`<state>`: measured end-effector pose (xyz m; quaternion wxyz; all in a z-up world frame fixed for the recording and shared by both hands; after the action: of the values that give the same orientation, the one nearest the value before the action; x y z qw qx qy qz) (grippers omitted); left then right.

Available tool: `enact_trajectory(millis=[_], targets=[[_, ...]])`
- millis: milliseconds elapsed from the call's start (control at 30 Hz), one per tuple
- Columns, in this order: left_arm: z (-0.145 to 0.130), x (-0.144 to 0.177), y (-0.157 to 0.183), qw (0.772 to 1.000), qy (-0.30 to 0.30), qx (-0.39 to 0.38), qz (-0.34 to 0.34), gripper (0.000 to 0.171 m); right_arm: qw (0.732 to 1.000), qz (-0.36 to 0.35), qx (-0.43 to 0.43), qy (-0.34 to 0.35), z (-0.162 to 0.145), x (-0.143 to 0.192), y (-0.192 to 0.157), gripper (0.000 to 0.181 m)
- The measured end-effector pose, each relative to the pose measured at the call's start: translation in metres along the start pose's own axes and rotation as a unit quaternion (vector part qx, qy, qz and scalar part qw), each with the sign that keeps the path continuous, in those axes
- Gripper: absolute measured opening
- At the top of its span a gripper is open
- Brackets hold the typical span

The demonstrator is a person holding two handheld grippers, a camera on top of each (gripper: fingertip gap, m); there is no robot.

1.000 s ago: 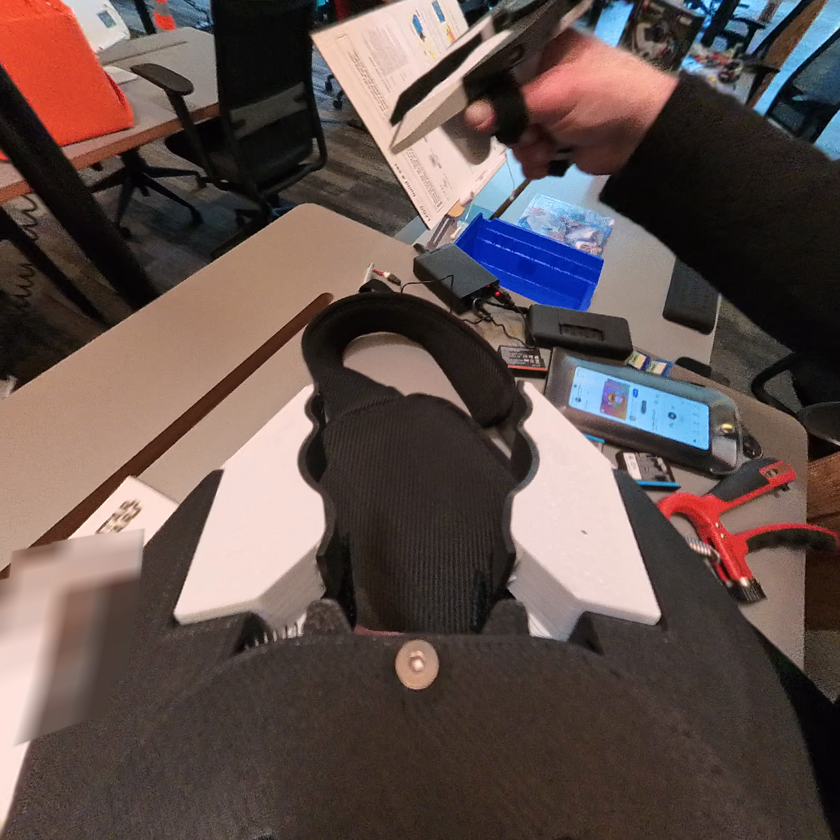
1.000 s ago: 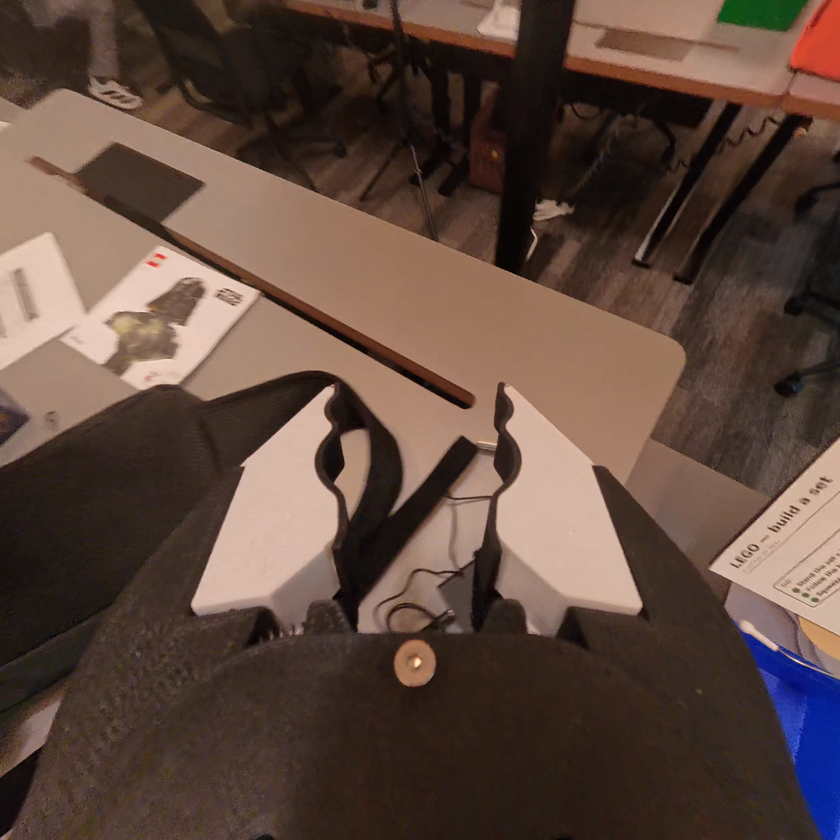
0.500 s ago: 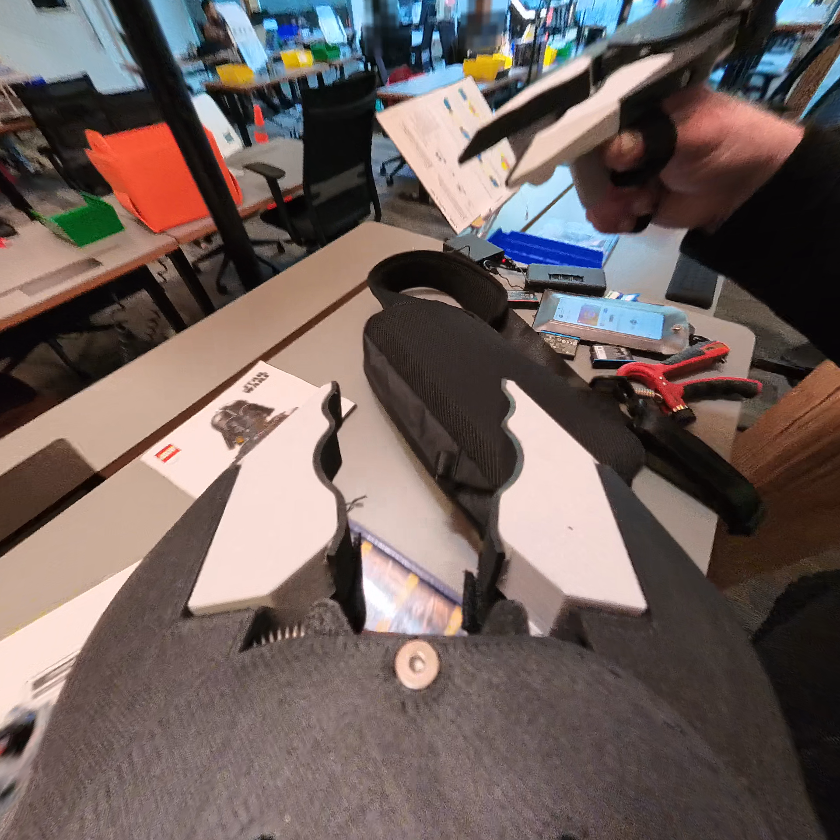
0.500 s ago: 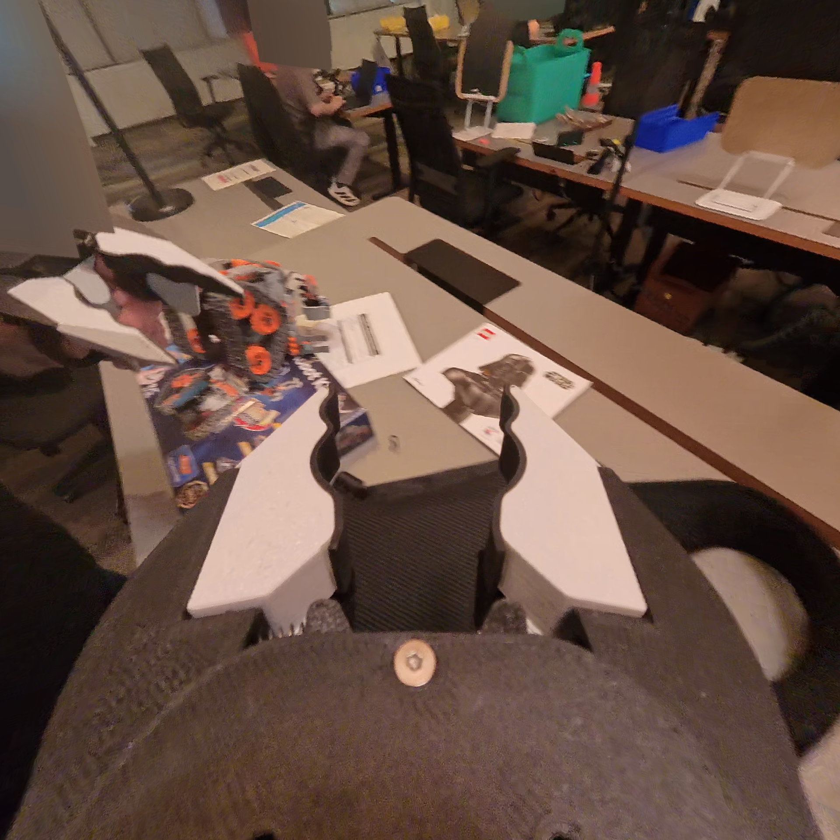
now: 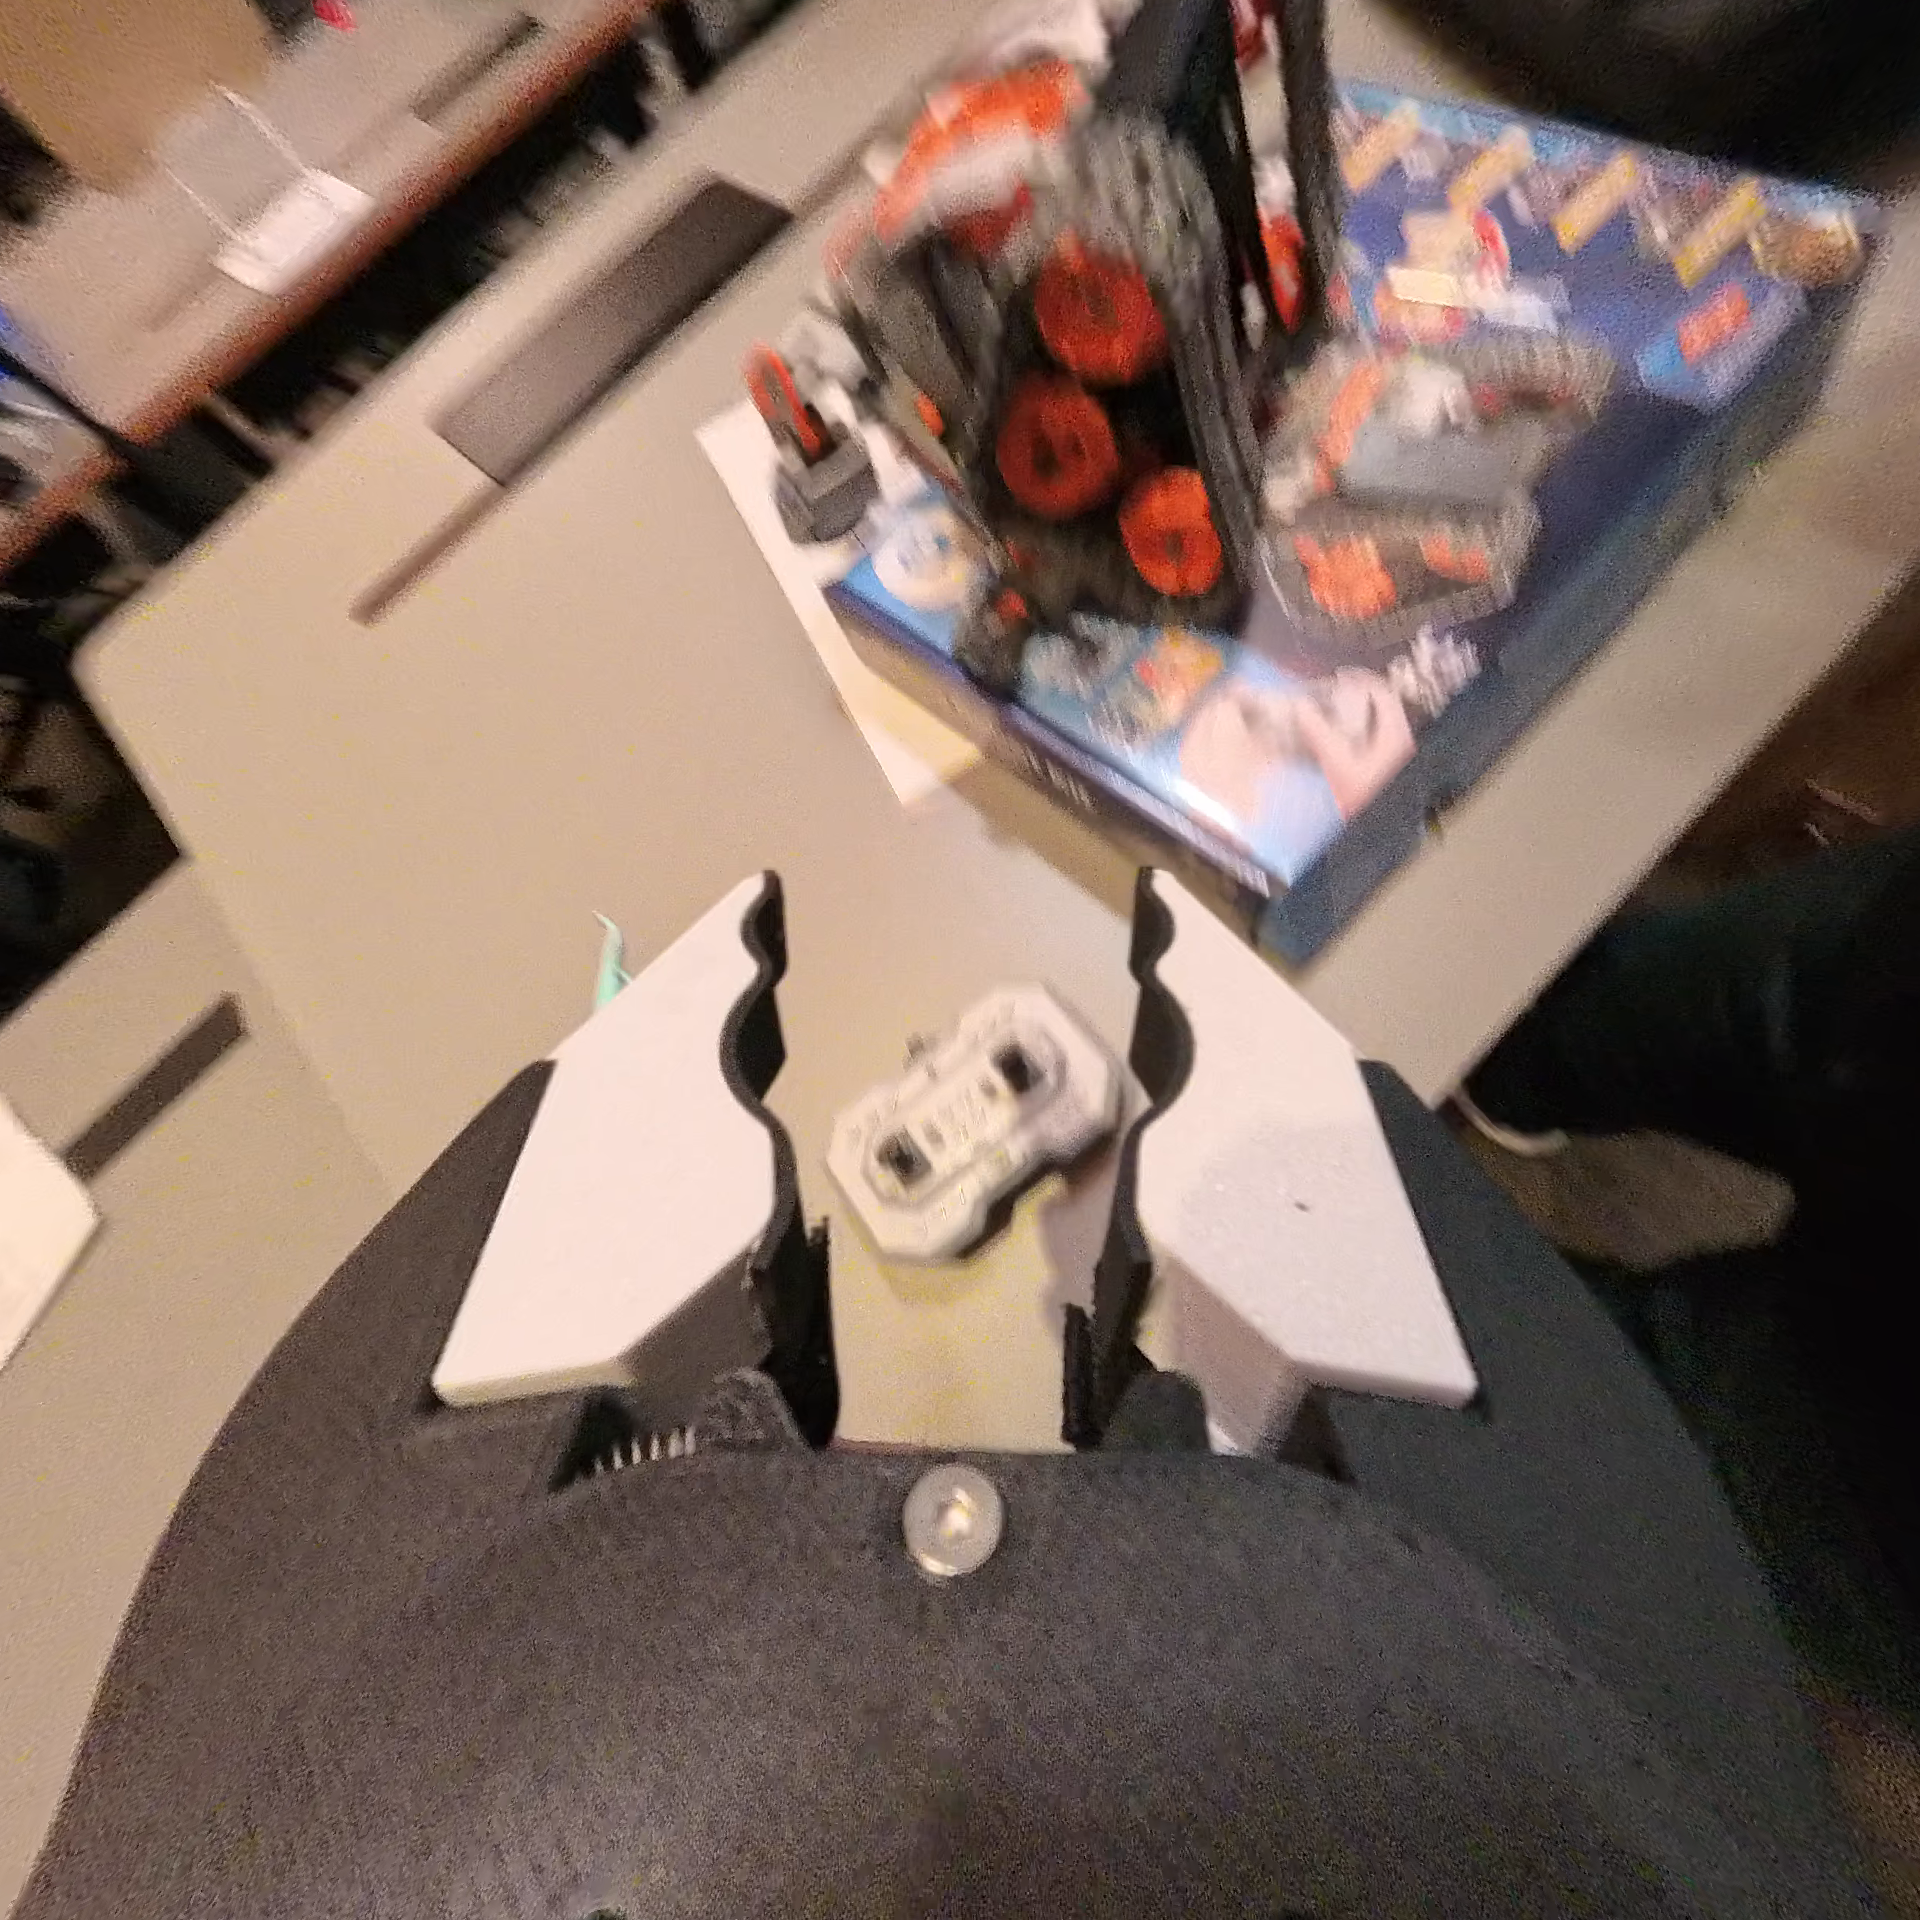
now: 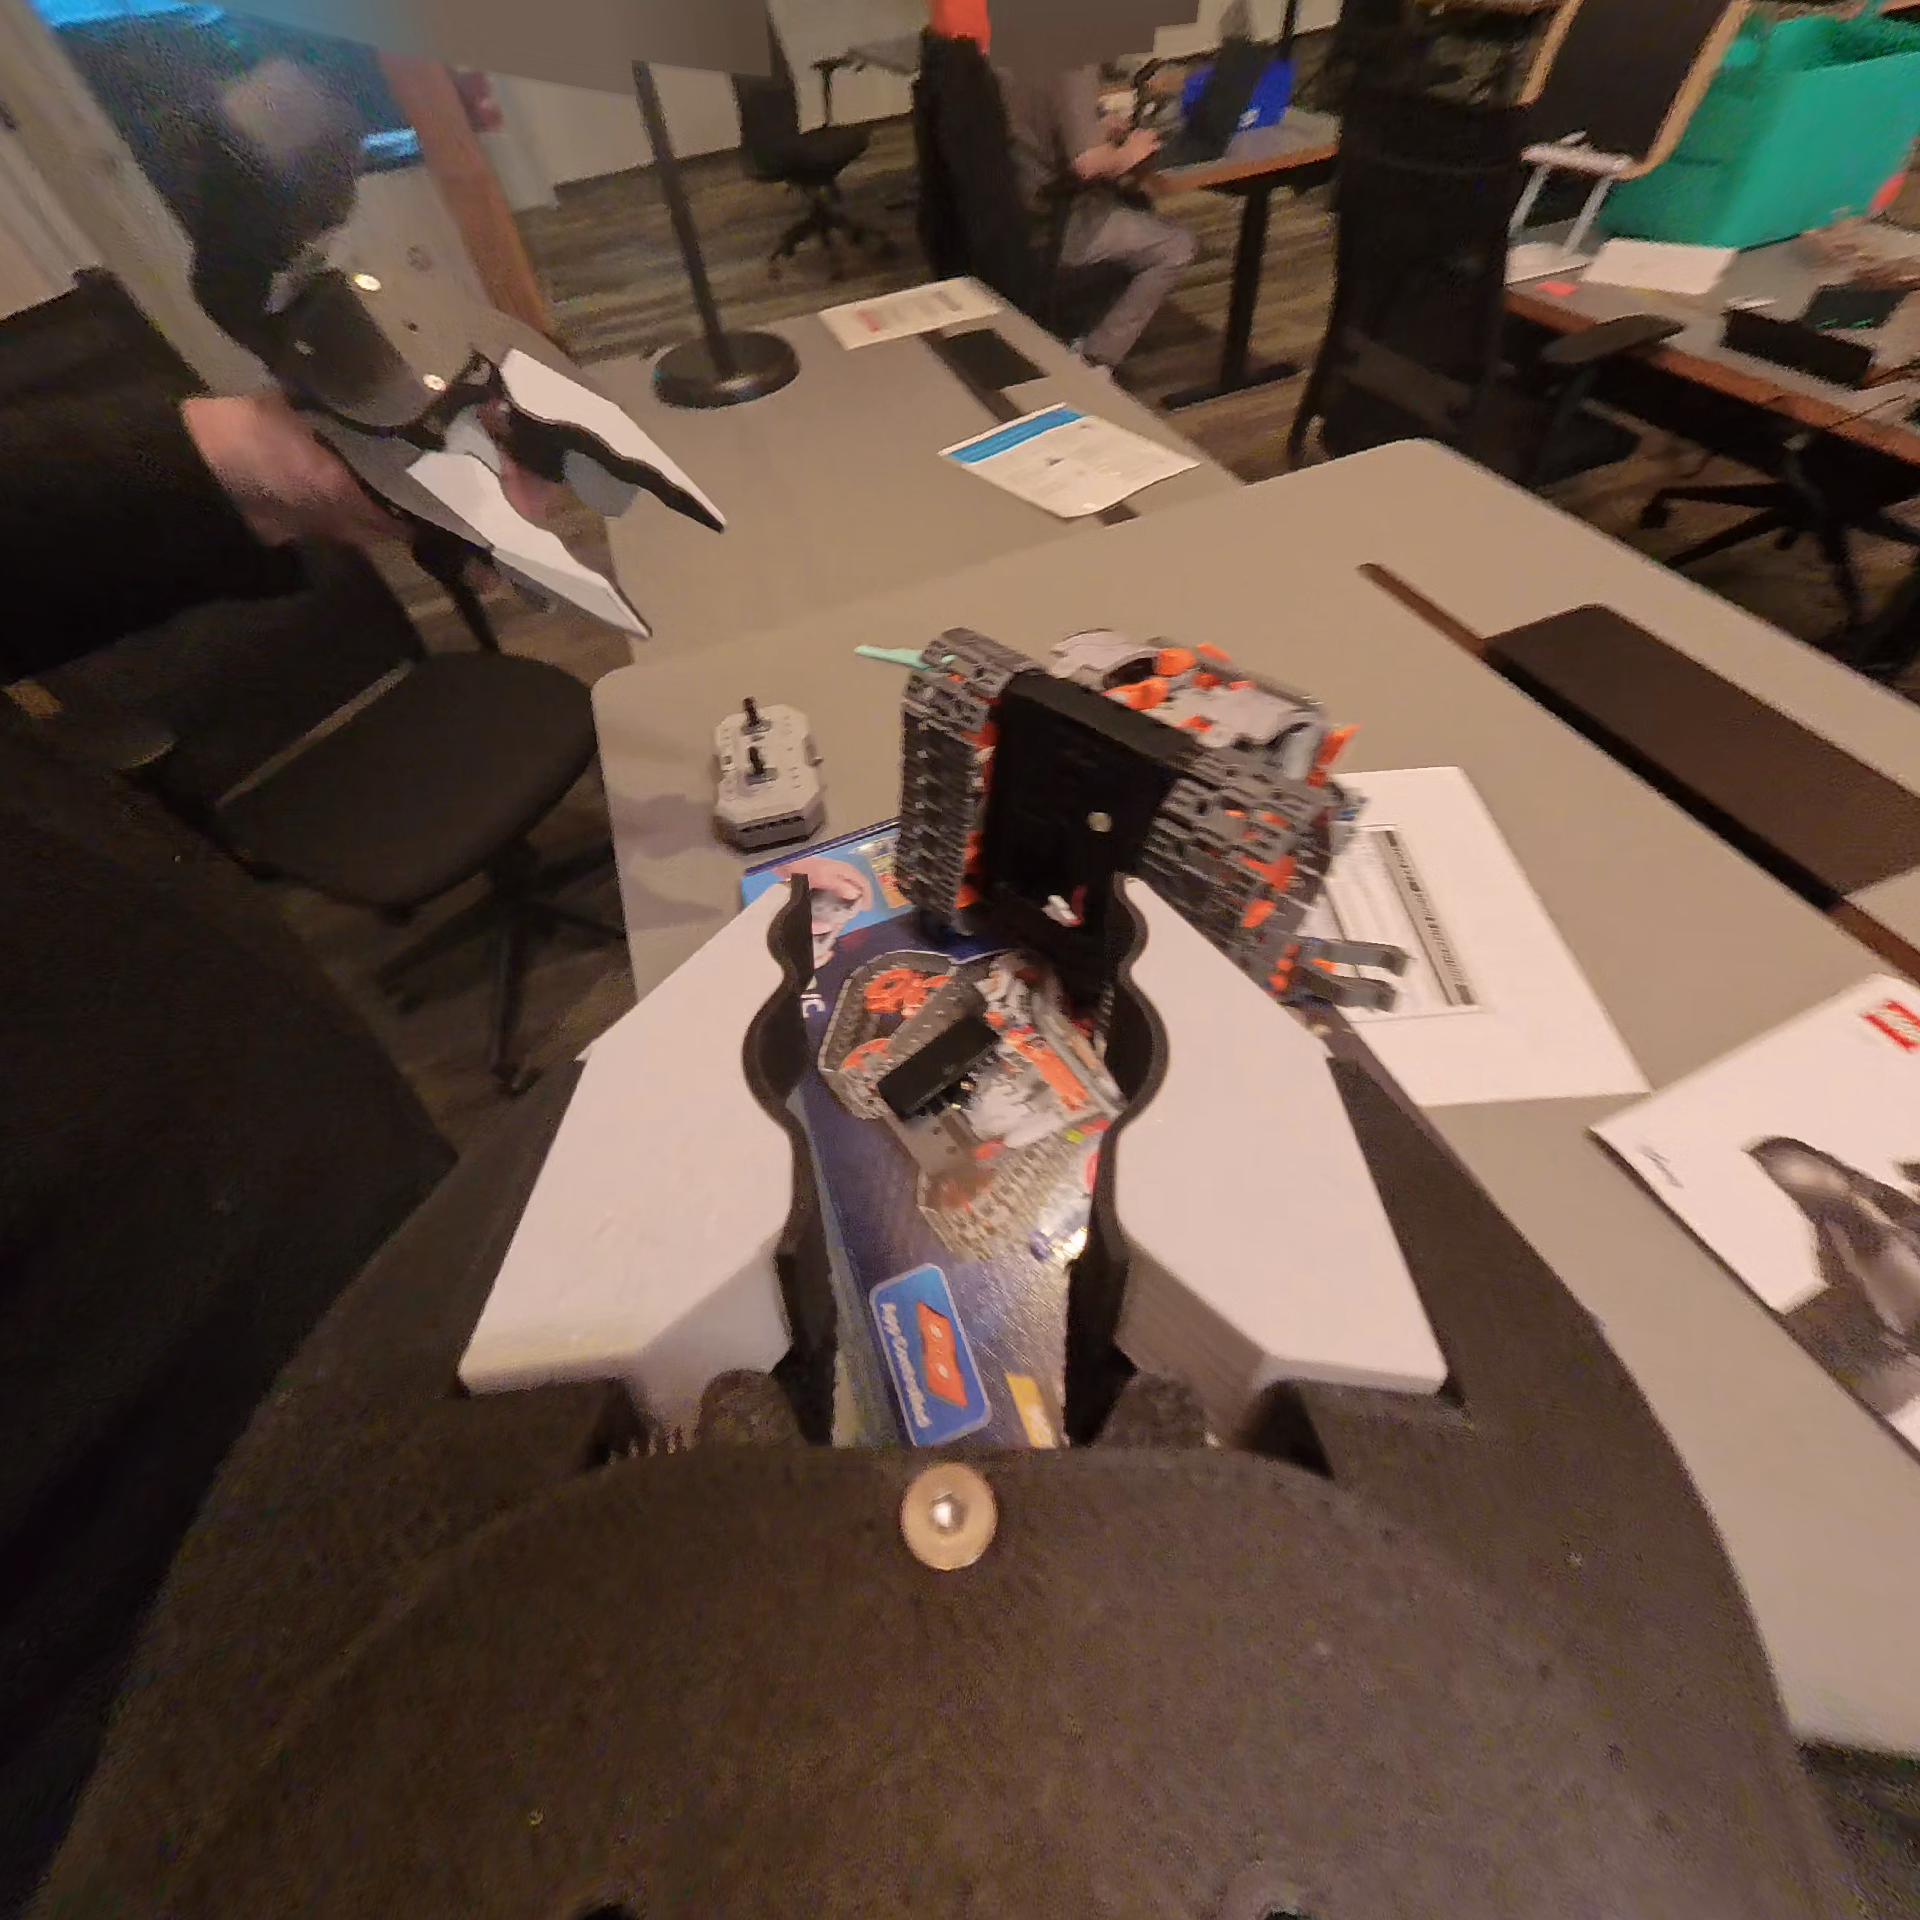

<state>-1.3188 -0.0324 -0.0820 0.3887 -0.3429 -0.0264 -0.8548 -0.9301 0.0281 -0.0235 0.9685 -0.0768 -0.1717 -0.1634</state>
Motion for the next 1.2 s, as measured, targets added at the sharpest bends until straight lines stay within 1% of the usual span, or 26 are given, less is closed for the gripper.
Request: enact_trajectory(millis=[33,67,100,167,233,333,400,467,533,633,800,1000,1133,1200], targets=[[-0.019,-0.001,-0.003,1.000,-0.016,-0.001,-0.012,0.075,1.000,0.014,-0.003,-0.010,-0.002,-0.011,-0.004,0.054],[-0.036,-0.005,-0.007,0.999,-0.036,-0.001,-0.015,0.082,0.999,0.030,-0.007,-0.019,-0.004,-0.022,-0.007,0.054],[-0.048,-0.010,-0.008,0.998,-0.052,-0.013,-0.035,0.088,0.999,0.046,-0.008,-0.024,-0.006,-0.032,-0.010,0.054],[-0.069,-0.021,-0.014,0.994,-0.084,-0.056,-0.047,0.094,0.996,0.078,-0.009,-0.034,-0.010,-0.048,-0.015,0.053],[-0.091,-0.035,-0.025,0.988,-0.123,-0.074,-0.063,0.101,0.994,0.099,-0.010,-0.043,-0.012,-0.061,-0.016,0.053],[-0.111,-0.055,-0.033,0.984,-0.130,-0.062,-0.105,0.098,0.992,0.117,-0.010,-0.056,-0.014,-0.073,-0.017,0.052],[-0.123,-0.066,-0.033,0.980,-0.143,-0.076,-0.115,0.093,0.990,0.129,-0.014,-0.057,-0.016,-0.076,-0.019,0.051],[-0.127,-0.075,-0.028,0.978,-0.145,-0.074,-0.127,0.085,0.988,0.136,-0.016,-0.069,-0.022,-0.077,-0.019,0.049],[-0.130,-0.078,-0.026,0.982,-0.131,-0.074,-0.117,0.074,0.987,0.136,-0.019,-0.078,-0.028,-0.077,-0.017,0.049],[-0.130,-0.078,-0.025,0.988,-0.103,-0.043,-0.104,0.069,0.987,0.138,-0.024,-0.081,-0.032,-0.079,-0.017,0.046],[-0.132,-0.075,-0.015,0.995,-0.075,-0.019,-0.068,0.068,0.984,0.151,-0.017,-0.095,-0.035,-0.087,-0.022,0.045],[-0.128,-0.067,-0.006,0.997,-0.078,-0.028,-0.008,0.067,0.981,0.169,-0.014,-0.099,-0.038,-0.097,-0.031,0.045],[-0.116,-0.051,-0.006,0.996,-0.076,-0.017,0.033,0.067,0.980,0.169,-0.008,-0.104,-0.041,-0.101,-0.039,0.047],[-0.104,-0.040,-0.006,0.995,-0.076,-0.017,0.057,0.067,0.981,0.167,-0.008,-0.102,-0.042,-0.102,-0.042,0.048]])
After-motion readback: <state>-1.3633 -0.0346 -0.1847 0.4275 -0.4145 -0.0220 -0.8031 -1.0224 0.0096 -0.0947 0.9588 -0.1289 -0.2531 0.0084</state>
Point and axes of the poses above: each gripper's, where its closed fingertips meet, x back along the fingers, z out of its top, y = z × x across the jaws, the point moved 8 cm from there along x, back along the fingers
